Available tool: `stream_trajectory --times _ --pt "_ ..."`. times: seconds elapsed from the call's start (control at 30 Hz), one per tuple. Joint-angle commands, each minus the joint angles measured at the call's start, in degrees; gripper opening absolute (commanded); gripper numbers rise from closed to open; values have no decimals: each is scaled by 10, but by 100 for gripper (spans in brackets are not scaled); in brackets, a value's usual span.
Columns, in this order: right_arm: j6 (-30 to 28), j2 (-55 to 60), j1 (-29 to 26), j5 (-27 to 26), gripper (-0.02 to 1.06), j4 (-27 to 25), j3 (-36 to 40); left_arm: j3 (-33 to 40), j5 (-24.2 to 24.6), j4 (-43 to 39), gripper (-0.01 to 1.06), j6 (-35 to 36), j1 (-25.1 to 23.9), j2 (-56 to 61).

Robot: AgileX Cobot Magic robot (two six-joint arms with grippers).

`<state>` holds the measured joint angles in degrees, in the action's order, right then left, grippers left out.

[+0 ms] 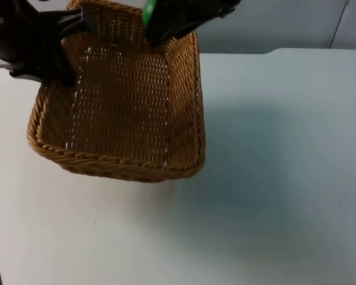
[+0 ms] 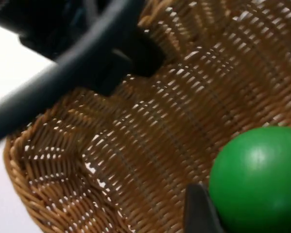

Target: Pick up the basket with the left hand and place the ball into the basket with the right hand.

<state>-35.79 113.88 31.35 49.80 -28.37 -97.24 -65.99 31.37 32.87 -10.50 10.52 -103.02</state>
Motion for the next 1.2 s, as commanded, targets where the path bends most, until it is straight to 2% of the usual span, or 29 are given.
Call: stream_trajectory --times 0.0,0.43,0.5,0.63,0.83,1.03,1.17 --pt "-19 -5 9 -10 0 -5 -3 1 -14 9 0 1 -1 6" --pt "-19 -3 11 -13 0 -5 -2 1 -17 15 0 1 -1 6" --pt "-19 -3 11 -9 0 -5 -2 1 -3 24 0 1 -1 6" --pt "-21 -3 11 17 0 -4 -2 1 62 25 0 -20 -1 6" --pt "-38 -3 11 48 0 -2 -2 1 106 44 0 -61 -1 6" --pt "-48 -3 11 78 0 -1 -2 1 132 161 0 -127 -1 6" --pt "-48 -3 11 82 0 20 -2 1 138 237 0 -165 -1 6"
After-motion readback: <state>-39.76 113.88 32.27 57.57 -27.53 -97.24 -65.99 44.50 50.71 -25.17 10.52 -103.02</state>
